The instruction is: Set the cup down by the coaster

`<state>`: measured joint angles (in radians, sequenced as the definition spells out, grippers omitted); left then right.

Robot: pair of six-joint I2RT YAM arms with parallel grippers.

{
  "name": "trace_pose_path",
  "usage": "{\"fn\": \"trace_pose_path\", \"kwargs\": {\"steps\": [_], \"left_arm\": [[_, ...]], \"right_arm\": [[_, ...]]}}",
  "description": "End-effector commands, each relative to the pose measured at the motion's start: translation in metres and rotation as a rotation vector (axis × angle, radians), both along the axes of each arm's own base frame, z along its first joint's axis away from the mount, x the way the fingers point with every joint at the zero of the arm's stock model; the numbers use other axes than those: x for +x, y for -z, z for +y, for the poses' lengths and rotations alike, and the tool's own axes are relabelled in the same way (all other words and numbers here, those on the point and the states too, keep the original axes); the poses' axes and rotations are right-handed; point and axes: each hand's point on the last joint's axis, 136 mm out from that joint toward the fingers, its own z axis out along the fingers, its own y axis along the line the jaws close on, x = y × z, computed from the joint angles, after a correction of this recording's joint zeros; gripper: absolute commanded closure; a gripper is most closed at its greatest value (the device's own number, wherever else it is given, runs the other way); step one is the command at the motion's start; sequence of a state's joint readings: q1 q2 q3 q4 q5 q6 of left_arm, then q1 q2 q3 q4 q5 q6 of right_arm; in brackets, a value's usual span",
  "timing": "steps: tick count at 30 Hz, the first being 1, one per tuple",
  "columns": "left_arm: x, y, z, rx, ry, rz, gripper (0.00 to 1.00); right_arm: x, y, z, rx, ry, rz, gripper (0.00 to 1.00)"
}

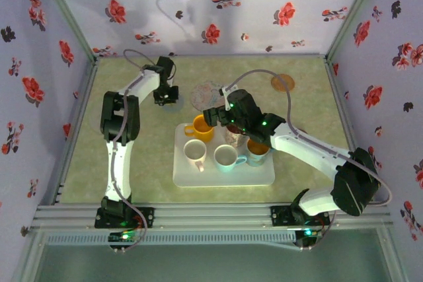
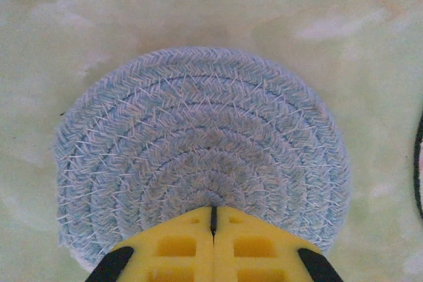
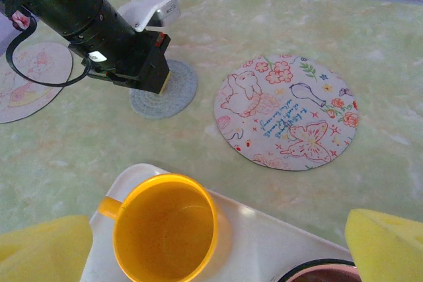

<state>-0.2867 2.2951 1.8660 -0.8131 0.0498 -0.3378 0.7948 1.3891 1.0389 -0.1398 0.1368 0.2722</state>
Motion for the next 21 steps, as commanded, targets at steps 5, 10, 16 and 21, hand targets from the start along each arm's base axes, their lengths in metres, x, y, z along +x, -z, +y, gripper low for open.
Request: {"fn": "trace_pose_path", "kwargs": {"steps": [5, 10, 16, 21], "left_arm": [[-0.017, 0.056, -0.003, -0.011, 0.012, 0.131, 1.0], [-0.019, 0.056, -0.01, -0.019, 0.047, 0.148, 1.0], [-0.019, 0.059, -0.009, -0.015, 0.043, 0.16, 1.0], [-0.02, 0.059, -0.009, -0.014, 0.041, 0.163, 1.0]], "right_arm": [[0.004, -0.007, -0.001, -0.004, 0.03, -0.011, 0.01], [0.004, -0.006, -0.001, -0.005, 0.033, -0.009, 0.01], [0.005, -0.006, -0.001, -0.008, 0.033, -0.01, 0.01], [0.005, -0.005, -0.001, -0.013, 0.033, -0.007, 0.01]]}}
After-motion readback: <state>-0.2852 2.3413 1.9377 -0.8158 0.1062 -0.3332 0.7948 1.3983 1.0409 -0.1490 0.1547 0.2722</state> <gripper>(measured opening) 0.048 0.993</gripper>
